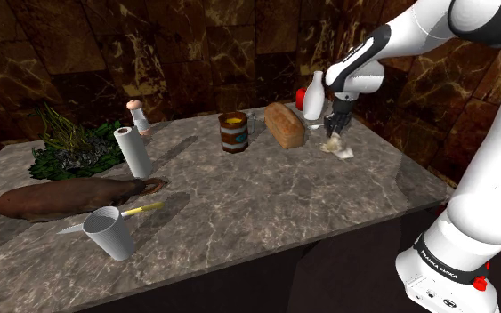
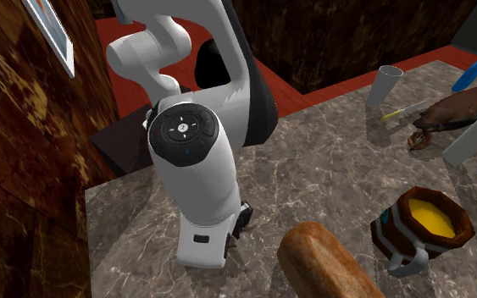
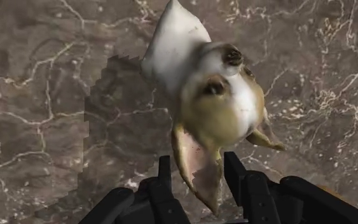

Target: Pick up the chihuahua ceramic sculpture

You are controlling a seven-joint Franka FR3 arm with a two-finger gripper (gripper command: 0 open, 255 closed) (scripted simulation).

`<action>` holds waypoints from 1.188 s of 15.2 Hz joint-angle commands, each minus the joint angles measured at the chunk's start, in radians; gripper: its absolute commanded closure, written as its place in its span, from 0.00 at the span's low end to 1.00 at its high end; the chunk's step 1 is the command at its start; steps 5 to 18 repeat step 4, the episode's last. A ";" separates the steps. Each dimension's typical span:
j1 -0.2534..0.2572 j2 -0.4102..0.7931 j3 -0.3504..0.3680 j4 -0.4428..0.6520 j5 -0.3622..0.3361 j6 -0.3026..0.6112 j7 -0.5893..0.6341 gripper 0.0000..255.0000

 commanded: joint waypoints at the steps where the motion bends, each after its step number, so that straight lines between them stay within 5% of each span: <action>1: 0.003 -0.023 -0.004 0.004 -0.016 -0.025 0.013 1.00; 18: 0.004 -0.034 -0.006 0.008 -0.023 -0.038 0.019 1.00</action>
